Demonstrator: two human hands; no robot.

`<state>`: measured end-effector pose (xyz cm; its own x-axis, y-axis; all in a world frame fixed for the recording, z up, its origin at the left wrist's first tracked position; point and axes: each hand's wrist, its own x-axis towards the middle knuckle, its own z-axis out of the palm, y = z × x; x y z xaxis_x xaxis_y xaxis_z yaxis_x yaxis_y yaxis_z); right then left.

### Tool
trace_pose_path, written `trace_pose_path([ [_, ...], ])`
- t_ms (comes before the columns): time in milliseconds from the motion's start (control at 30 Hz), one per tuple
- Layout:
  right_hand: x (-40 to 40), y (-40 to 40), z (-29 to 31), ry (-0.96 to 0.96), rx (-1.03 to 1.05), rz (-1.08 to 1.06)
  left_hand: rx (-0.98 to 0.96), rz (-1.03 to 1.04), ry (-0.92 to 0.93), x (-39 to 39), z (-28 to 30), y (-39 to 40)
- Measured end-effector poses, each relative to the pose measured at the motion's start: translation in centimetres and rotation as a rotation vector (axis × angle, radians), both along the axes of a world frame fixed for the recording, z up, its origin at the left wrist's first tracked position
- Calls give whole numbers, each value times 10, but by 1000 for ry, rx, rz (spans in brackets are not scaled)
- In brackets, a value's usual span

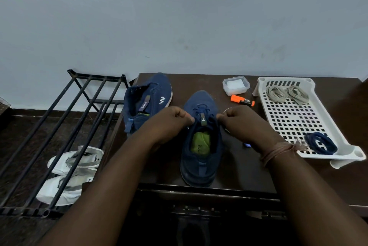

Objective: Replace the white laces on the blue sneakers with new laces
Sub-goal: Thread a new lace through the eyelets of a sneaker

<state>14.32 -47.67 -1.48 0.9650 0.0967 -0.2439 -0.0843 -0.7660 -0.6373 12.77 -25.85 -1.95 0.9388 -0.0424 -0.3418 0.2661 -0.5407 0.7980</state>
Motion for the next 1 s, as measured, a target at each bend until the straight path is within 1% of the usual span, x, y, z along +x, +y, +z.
trace_pose_path([
  [33, 2, -1, -2, 20, -15, 10, 3, -32, 15, -2, 1, 1],
  [67, 2, -1, -2, 45, 15, 0, 17, -48, 15, -3, 1, 1],
  [100, 3, 0, -1, 74, 123, -45, 33, -55, 5, -4, 1, 2],
  [133, 4, 1, 1, 117, 327, -134, 40, -56, -5, -4, 1, 2],
  [200, 6, 2, 10, 206, 872, -375, 43, -66, -12, -4, 1, 2],
  [233, 7, 0, 15, 229, 1085, -462, 57, -68, -13, -3, 2, 2],
  [267, 8, -3, 19, 238, 1218, -503, 78, -62, -18, -3, 3, 1],
  [300, 9, -5, 22, 233, 1286, -520, 95, -51, -24, -4, 3, -1],
  [333, 9, -7, 21, 217, 1284, -522, 95, -38, -20, -4, 4, -2],
  [367, 9, -9, 17, 187, 1204, -516, 83, -24, -8, -4, 4, -4],
  [433, 9, -10, 4, 46, 876, -453, 76, 10, 15, -3, 6, -7],
  [500, 10, -11, -8, -126, 481, -301, 70, 56, 23, -2, 9, -9],
  [533, 11, -11, -12, -166, 309, -201, 54, 75, 27, -1, 9, -9],
  [600, 10, -8, -13, -146, 32, 5, 25, 88, 33, 0, 9, -8],
  [667, 8, -5, -12, -128, -122, 123, 34, 60, 33, -1, 7, -6],
  [733, 8, -5, -9, -123, -139, 130, 61, 34, 30, -2, 4, -3],
  [833, 4, -6, -4, -40, -35, 121, 45, 63, -29, -2, 3, 1],
  [933, 3, -8, 0, 75, 132, -11, 119, 71, -103, 1, 4, 5],
  [1000, 3, -11, 1, 84, 143, -53, 161, 78, -125, 2, 4, 8],
])
